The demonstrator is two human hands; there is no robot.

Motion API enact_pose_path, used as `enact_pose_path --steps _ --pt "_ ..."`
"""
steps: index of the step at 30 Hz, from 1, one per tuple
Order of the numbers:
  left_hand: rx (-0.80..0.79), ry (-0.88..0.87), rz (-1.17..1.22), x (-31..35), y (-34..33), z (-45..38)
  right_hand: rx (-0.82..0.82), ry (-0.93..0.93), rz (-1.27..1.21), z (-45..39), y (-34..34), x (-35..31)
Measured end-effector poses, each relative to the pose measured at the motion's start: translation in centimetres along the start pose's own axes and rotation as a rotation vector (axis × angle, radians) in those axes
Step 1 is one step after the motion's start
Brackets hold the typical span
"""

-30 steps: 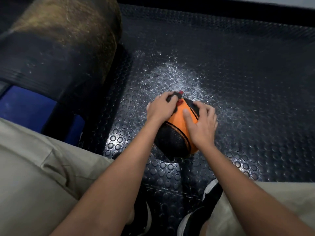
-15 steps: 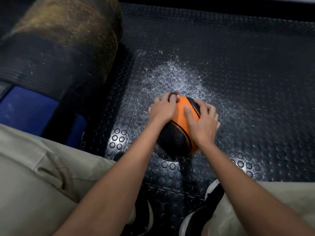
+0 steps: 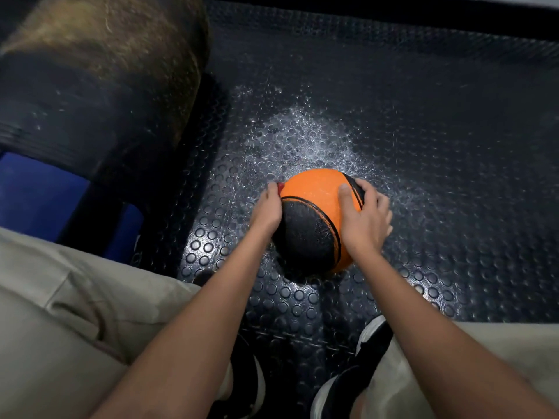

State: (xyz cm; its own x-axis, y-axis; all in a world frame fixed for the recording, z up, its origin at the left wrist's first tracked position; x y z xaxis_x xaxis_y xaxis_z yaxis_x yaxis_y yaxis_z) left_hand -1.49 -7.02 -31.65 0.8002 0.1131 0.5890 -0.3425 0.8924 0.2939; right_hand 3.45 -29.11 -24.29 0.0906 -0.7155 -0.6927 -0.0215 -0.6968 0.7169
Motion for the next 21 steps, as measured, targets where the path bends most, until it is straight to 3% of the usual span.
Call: enact_pose_path --steps 5,8,10,14,16,18,21 --pt "0.127 -0.264 -0.381 7.3 -1.3 4.1 0.031 -0.095 0.040 0.6 0.1 0.5" --pt "0.094 -0.330 -0.361 7.7 -1.1 3.4 -0.004 -0.026 0.052 0.7 0.3 0.4" --pt "0.031 -0.256 -0.199 5.6 0.1 2.0 -0.025 0.029 0.050 0.5 0.4 0.4" --pt "-0.183 0.163 0.081 -2.8 0.0 -0.4 -0.010 0.062 0.046 0.6 0.6 0.8" --pt "-0.186 0.259 0.194 -4.9 -0.8 -1.2 -0.014 0.072 0.070 0.8 0.8 0.6" --pt "-0.088 0.253 0.224 -4.6 -0.7 -1.8 -0.035 0.090 0.099 0.7 0.9 0.3" --pt "0.049 0.065 0.047 -0.1 0.0 0.2 -0.103 0.106 0.143 0.2 1.0 0.1"
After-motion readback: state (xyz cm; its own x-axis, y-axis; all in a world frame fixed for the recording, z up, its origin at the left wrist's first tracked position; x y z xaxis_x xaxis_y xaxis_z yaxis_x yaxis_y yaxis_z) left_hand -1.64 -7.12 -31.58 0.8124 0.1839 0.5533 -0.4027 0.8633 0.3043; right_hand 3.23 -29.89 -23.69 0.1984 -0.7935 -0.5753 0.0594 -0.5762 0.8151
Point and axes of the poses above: each hand's wrist, its own z-axis away from the middle knuckle, its own y-axis out of the back of the hand, x = y × z, the point moved 9 cm from there along -z, towards the middle knuckle, and after that the axes turned 15 degrees about y, right-handed, at the moved point
